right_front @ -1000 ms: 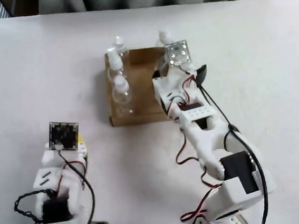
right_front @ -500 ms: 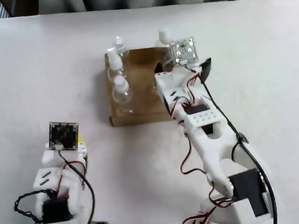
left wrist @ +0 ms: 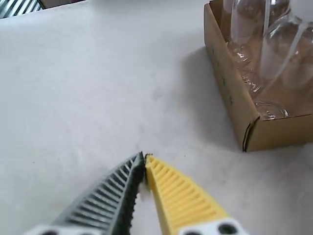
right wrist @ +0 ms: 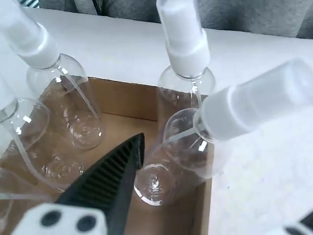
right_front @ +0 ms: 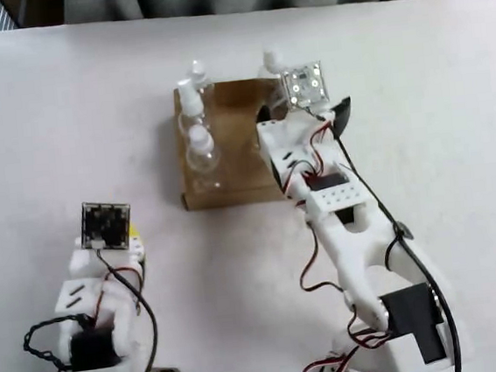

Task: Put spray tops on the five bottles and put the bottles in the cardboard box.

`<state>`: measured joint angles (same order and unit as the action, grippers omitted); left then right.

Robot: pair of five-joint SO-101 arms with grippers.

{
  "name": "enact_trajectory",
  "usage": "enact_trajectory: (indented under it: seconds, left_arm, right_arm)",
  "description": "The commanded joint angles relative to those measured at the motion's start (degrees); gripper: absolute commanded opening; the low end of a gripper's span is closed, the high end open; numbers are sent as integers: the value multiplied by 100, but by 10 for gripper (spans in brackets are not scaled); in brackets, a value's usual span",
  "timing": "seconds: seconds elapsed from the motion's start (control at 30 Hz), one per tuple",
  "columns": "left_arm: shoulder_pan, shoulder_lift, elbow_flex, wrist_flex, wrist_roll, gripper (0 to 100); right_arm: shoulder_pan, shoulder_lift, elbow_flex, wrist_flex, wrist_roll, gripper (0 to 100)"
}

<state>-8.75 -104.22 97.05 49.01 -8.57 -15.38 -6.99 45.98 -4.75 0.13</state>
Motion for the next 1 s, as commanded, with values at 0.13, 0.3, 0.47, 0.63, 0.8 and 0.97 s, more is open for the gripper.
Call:
enact_trajectory:
  seconds: [0.13, 0.3, 0.47, 0.63, 0.8, 0.97]
  left_arm:
    - [-31, -66, -9, -123, -70, 20]
    - [-13, -66, -9, -123, -70, 20]
    - [-13, -66, -9, -123, -70, 20]
    - [-13, -66, -9, -123, -70, 20]
    - [-13, -66, -9, -123, -70, 20]
    - [-13, -66, -9, -123, -70, 20]
  right_arm:
    - [-31, -242, -70, 215, 70, 498]
    - [-4, -303, -97, 523, 70, 498]
    - [4, -303, -97, 804, 70, 498]
    - [13, -400, -97, 1156, 70, 498]
    - [13, -1033, -79, 1833, 70, 498]
    - [13, -1824, -70, 2879, 62, 498]
